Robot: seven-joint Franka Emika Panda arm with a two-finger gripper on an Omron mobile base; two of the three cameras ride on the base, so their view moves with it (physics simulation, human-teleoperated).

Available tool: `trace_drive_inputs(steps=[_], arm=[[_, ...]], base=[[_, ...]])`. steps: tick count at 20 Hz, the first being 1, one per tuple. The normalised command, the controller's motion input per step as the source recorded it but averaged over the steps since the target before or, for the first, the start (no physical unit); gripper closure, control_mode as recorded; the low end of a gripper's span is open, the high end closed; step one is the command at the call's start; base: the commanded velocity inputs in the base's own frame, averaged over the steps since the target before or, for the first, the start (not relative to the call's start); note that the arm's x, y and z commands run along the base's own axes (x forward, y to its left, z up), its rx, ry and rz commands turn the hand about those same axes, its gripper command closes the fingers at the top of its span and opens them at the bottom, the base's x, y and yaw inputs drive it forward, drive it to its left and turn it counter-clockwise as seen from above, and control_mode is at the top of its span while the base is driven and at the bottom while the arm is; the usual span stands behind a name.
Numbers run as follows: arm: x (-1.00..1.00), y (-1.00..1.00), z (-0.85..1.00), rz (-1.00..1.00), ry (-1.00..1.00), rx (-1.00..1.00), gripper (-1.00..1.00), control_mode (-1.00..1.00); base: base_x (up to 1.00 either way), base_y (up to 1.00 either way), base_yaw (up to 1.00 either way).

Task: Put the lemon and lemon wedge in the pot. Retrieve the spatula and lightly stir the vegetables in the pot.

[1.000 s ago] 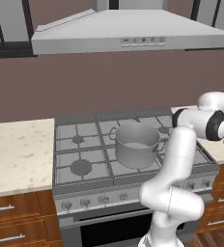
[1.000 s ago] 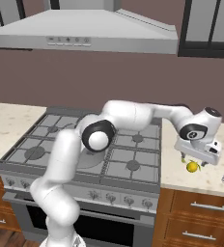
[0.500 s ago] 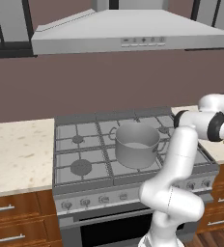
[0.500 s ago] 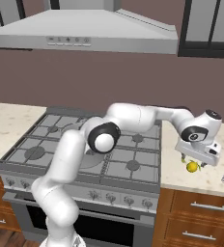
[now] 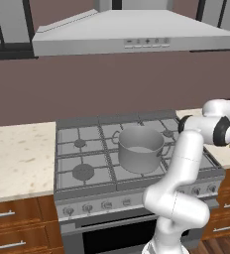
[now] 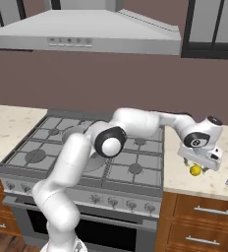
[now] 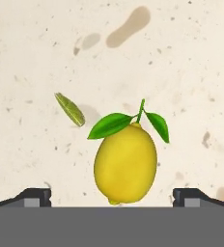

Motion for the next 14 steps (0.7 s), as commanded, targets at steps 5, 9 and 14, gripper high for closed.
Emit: trace_drive_inputs(steps=[5, 9, 14], arm=[[0.16, -0.07, -0.26, 0.00, 0.00, -0.01, -1.00, -1.00], [0.08, -0.05, -0.20, 0.00, 0.00, 0.00, -1.00, -1.00], [-0.03, -0.04, -0.14, 0.00, 0.00, 0.00, -1.00, -1.00]], base=[[0.00, 0.00, 0.00], [0.00, 0.00, 0.00], [0.00, 0.00, 0.00]])
